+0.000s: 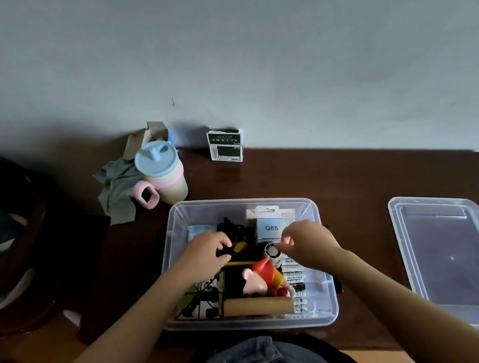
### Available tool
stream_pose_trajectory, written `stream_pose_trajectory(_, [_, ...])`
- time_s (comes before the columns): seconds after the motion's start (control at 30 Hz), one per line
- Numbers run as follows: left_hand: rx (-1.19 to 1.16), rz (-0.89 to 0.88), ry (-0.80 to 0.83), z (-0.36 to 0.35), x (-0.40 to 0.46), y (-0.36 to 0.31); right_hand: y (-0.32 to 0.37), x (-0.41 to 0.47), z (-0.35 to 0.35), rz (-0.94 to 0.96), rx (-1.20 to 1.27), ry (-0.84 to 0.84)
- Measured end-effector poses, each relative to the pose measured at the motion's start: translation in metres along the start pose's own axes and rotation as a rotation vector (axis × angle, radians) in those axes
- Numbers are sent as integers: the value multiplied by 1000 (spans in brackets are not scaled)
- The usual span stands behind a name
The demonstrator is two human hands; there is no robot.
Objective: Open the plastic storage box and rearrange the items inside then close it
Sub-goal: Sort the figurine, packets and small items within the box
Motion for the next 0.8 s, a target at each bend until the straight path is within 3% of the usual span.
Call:
stream_pose_trajectory(0.17, [-5,98,103,-6,2,14,20,2,2,10,165,-25])
stream_pose_trajectory(0.33, [89,60,258,-7,14,2,31,7,3,29,145,-22])
stream_pose_trajectory(0.4, [49,48,219,0,15,2,29,10,5,23,160,-21])
stream_pose_trajectory(0.57, [-245,32,-49,33,8,1,38,11,10,133,221,-13])
stream_pose_trajectory(0.7, [-440,-51,-123,42,3,-13,59,11,3,213,201,33])
stream_pose_trajectory(0.8, [-588,-14,-206,44,1,-11,63,13,5,230,206,37])
Point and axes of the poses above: each hand's wrist, its own x-axis towards the middle knuckle, its own z-axis out of the back of the hand, y = z × x, the point moved 6 cm from there along x, towards the middle knuckle, and after that the axes turned 12 degrees about -z, right-handed, at the moved point
